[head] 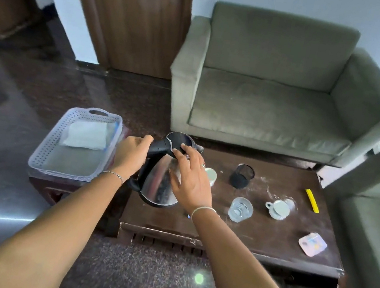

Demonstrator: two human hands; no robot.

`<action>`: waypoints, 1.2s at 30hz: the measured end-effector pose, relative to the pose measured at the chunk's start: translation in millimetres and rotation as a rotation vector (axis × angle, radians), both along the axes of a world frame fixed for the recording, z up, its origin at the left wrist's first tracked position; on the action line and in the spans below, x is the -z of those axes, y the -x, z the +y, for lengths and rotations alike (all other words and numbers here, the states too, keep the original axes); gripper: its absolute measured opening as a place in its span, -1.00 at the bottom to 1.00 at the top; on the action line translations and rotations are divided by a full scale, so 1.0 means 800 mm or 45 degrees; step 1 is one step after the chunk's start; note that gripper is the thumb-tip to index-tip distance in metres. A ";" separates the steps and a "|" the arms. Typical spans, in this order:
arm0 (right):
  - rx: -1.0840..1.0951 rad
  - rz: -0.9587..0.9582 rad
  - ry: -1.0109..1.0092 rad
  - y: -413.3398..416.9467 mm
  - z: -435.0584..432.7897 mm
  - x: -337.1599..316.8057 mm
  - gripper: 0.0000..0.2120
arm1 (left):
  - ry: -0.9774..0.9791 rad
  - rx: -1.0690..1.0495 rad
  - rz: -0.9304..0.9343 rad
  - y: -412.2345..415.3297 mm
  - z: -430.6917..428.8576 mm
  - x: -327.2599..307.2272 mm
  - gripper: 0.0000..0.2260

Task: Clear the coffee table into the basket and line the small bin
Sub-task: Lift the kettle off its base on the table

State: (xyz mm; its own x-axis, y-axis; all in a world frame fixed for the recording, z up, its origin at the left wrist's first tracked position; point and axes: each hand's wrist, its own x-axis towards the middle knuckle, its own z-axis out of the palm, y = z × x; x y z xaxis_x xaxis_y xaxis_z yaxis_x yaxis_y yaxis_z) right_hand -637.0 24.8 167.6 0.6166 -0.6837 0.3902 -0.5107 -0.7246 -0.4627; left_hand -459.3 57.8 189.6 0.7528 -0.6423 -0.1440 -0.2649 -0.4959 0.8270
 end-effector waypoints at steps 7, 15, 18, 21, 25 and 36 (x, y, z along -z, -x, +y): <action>0.045 -0.198 -0.077 -0.112 0.059 0.005 -0.59 | 0.073 -0.107 -0.028 -0.126 0.083 -0.009 -0.55; 0.260 -0.560 -0.905 -0.254 0.107 0.010 -0.70 | 0.091 -0.226 -0.126 -0.244 0.159 -0.014 -0.55; 0.433 -0.599 -1.143 -0.302 0.104 0.005 -0.68 | 0.079 -0.254 -0.136 -0.281 0.175 -0.017 -0.58; 0.465 -0.632 -1.395 -0.339 0.089 0.005 -0.65 | 0.077 -0.255 -0.170 -0.310 0.181 -0.015 -0.54; 0.388 -0.654 -1.649 -0.380 0.063 0.010 -0.53 | 0.060 -0.231 -0.244 -0.340 0.178 -0.005 -0.55; 0.389 -0.658 -1.765 -0.460 -0.004 0.040 -0.75 | 0.036 -0.265 -0.242 -0.424 0.135 0.029 -0.59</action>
State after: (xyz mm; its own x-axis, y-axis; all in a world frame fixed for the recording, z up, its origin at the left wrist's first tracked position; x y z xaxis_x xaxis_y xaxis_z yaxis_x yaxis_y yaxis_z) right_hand -268.9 21.8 135.8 0.3875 -0.7547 -0.5294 -0.1288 0.5243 -0.8417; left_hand -120.0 165.5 166.3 0.8808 -0.4728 0.0277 -0.3111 -0.5335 0.7865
